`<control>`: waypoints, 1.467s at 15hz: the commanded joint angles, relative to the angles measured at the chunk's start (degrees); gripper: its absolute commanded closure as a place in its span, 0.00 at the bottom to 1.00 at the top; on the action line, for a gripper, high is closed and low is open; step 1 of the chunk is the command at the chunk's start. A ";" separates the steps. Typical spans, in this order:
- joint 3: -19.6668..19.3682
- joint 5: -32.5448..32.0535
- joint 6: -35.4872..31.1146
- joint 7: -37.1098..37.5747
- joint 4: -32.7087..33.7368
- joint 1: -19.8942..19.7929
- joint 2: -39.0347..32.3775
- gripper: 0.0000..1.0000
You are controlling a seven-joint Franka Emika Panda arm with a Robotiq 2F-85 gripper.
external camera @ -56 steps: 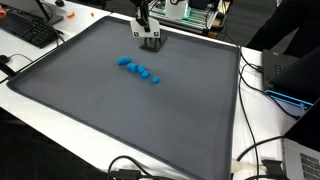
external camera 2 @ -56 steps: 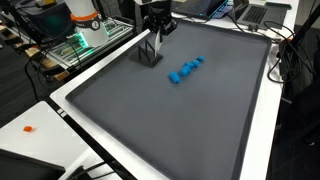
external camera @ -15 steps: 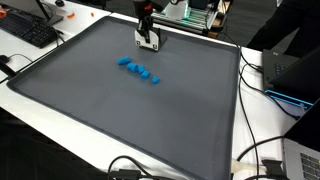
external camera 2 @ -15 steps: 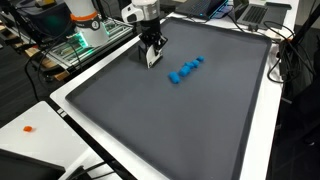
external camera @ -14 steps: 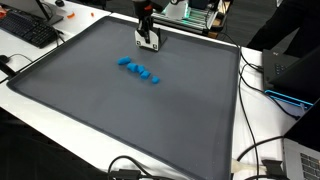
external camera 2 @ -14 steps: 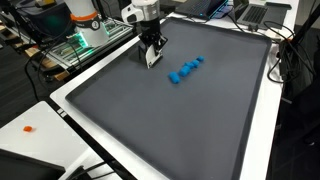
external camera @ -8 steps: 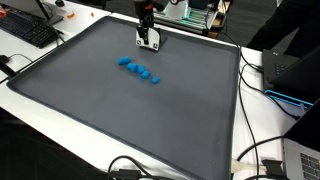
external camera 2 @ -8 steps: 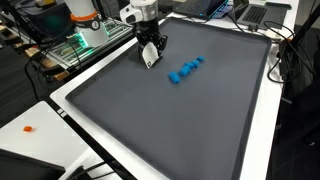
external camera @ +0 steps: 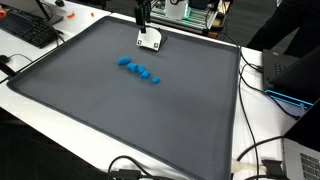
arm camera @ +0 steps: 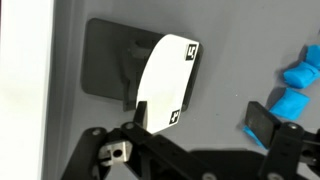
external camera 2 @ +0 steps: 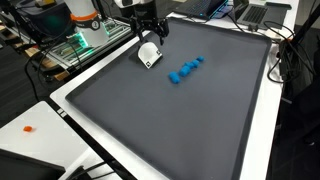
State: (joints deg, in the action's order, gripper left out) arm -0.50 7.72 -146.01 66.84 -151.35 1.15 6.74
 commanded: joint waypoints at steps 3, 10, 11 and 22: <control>2.20 -10.62 12.01 -5.07 3.06 -2.18 8.00 0.00; 4.91 -12.07 18.88 -22.27 14.41 -0.45 7.09 0.00; 5.19 -11.99 19.11 -25.14 15.77 -0.26 6.52 0.00; 6.05 -11.39 19.03 -46.03 23.86 0.98 -0.17 0.00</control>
State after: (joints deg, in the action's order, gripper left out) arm 5.82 -3.66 -127.15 20.80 -127.57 1.87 6.55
